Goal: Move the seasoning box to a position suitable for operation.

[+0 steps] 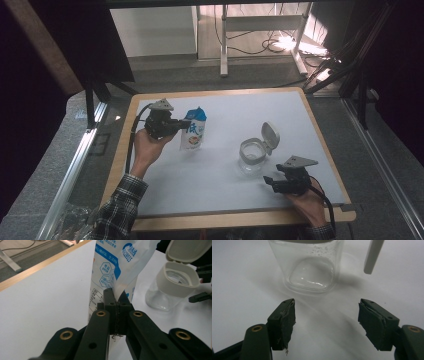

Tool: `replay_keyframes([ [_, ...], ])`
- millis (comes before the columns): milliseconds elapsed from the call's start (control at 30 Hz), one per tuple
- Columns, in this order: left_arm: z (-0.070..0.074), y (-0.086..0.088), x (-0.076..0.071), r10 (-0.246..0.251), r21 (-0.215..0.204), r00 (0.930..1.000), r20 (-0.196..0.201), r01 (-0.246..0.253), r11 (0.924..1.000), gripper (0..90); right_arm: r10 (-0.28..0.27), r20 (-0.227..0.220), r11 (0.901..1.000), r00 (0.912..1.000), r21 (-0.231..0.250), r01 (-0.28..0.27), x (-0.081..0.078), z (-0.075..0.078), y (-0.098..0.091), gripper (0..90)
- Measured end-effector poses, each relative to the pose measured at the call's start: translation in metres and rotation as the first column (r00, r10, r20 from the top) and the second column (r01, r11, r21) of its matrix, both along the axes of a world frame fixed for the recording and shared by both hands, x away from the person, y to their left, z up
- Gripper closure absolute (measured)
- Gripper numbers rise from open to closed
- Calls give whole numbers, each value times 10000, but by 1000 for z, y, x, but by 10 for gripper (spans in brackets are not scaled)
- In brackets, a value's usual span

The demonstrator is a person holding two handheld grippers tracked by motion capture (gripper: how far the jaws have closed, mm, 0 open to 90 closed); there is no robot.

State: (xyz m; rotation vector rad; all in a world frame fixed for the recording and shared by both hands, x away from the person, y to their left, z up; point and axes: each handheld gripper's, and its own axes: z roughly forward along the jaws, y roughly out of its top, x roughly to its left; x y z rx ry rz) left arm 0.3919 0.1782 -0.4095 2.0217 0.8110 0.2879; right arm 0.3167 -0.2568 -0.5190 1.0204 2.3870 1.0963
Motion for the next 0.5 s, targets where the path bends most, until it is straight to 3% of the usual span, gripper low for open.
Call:
replay_keyframes([
  [500,5,-13,-21,-424,-181,9991,41,424,9989,899,415,-59,9991,9991,21,-415,-8,1,8,307],
])
